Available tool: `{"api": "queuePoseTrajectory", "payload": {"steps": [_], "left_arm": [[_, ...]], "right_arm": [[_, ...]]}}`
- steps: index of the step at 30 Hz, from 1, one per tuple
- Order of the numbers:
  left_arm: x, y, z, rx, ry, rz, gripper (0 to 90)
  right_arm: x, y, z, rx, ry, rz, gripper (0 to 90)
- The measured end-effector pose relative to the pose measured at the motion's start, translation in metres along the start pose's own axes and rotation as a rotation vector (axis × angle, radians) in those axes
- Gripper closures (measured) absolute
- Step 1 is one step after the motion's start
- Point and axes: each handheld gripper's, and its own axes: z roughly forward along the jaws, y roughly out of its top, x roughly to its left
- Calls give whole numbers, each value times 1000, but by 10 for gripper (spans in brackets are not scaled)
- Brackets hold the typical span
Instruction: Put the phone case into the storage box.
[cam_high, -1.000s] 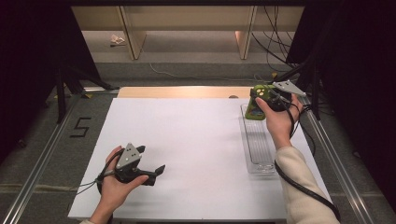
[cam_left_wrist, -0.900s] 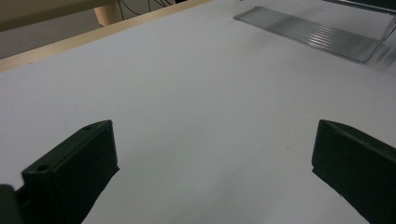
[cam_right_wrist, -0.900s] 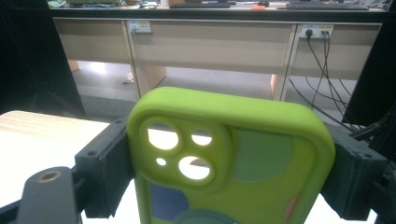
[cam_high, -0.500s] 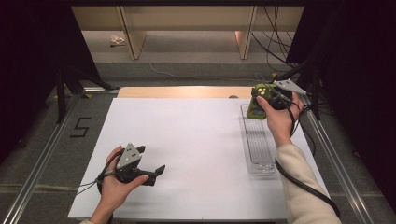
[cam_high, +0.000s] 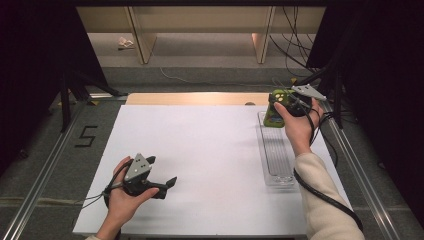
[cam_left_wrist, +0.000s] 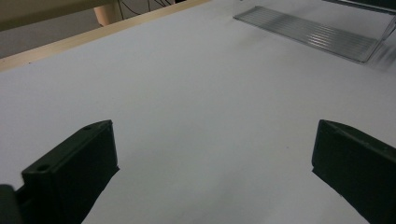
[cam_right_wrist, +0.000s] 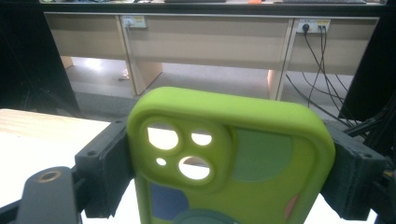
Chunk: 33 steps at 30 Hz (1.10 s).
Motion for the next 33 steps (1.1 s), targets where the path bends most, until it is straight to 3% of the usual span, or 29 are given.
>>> {"api": "queuePoseTrajectory", "payload": {"steps": [33], "left_arm": [[1,0,0,0,1,2,0]], "right_arm": [[-1,1,10,21,-3,0,170]]}}
